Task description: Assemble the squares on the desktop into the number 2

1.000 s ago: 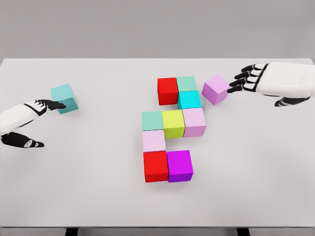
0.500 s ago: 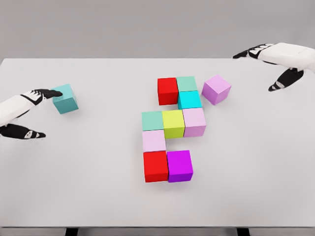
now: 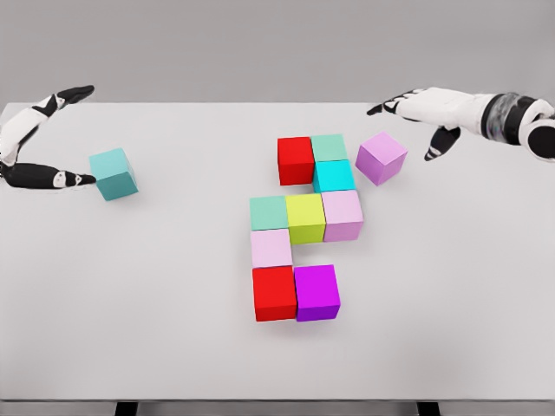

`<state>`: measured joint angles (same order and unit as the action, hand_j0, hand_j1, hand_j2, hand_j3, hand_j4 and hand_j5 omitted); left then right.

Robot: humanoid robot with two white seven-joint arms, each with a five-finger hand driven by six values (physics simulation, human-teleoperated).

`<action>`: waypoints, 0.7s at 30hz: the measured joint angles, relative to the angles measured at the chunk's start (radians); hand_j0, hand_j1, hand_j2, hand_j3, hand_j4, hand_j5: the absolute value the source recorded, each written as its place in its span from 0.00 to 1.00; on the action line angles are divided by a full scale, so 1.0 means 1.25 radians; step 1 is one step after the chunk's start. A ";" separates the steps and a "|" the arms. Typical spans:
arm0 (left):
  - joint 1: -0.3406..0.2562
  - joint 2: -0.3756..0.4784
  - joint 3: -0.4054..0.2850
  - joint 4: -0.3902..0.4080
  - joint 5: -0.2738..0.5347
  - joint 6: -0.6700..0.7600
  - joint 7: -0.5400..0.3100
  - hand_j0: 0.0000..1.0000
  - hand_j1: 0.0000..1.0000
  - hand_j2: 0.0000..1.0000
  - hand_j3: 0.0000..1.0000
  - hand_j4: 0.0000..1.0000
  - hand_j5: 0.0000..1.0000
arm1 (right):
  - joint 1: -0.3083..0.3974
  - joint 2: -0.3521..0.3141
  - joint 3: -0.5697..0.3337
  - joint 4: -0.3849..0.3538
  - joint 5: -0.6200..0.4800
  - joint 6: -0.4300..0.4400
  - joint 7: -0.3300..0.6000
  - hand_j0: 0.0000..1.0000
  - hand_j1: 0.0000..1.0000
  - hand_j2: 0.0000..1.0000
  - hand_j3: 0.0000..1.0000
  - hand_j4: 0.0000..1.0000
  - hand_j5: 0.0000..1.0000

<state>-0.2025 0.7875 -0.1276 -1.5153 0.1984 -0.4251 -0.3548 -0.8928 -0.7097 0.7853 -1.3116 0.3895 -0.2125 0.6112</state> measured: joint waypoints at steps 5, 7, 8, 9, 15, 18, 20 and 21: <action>-0.042 -0.041 -0.043 0.057 0.068 0.143 0.000 1.00 1.00 1.00 1.00 1.00 1.00 | -0.005 0.027 0.027 0.038 0.019 -0.001 0.000 1.00 1.00 1.00 1.00 1.00 1.00; -0.044 -0.059 -0.056 0.088 0.091 0.168 0.000 1.00 1.00 1.00 1.00 1.00 1.00 | -0.006 0.040 0.031 0.056 0.034 -0.002 0.000 1.00 1.00 1.00 1.00 1.00 1.00; -0.045 -0.066 -0.060 0.102 0.099 0.177 0.000 1.00 1.00 1.00 1.00 1.00 1.00 | -0.009 0.046 0.032 0.063 0.041 -0.004 0.000 1.00 1.00 1.00 1.00 1.00 1.00; -0.045 -0.073 -0.063 0.114 0.105 0.184 0.001 1.00 1.00 1.00 1.00 1.00 1.00 | -0.013 0.051 0.033 0.070 0.046 -0.005 0.000 1.00 1.00 1.00 1.00 1.00 1.00; -0.052 -0.089 -0.066 0.151 0.113 0.198 0.004 1.00 1.00 1.00 1.00 1.00 1.00 | -0.042 0.083 0.052 0.120 0.058 -0.021 0.000 1.00 1.00 1.00 1.00 1.00 1.00; -0.052 -0.091 -0.067 0.164 0.109 0.198 0.005 1.00 1.00 1.00 1.00 1.00 1.00 | -0.043 0.095 0.064 0.141 0.067 -0.025 0.000 1.00 1.00 1.00 1.00 1.00 1.00; -0.060 -0.093 -0.068 0.180 0.107 0.199 0.006 1.00 1.00 1.00 1.00 1.00 1.00 | -0.043 0.103 0.070 0.156 0.074 -0.029 0.000 1.00 1.00 1.00 1.00 1.00 1.00; -0.060 -0.095 -0.068 0.187 0.106 0.199 0.006 1.00 1.00 1.00 1.00 1.00 1.00 | -0.045 0.107 0.072 0.168 0.076 -0.034 0.000 1.00 1.00 1.00 1.00 1.00 1.00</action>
<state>-0.2777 0.6686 -0.2123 -1.2810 0.3313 -0.1760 -0.3468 -0.9495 -0.5754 0.8756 -1.1017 0.4847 -0.2554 0.6112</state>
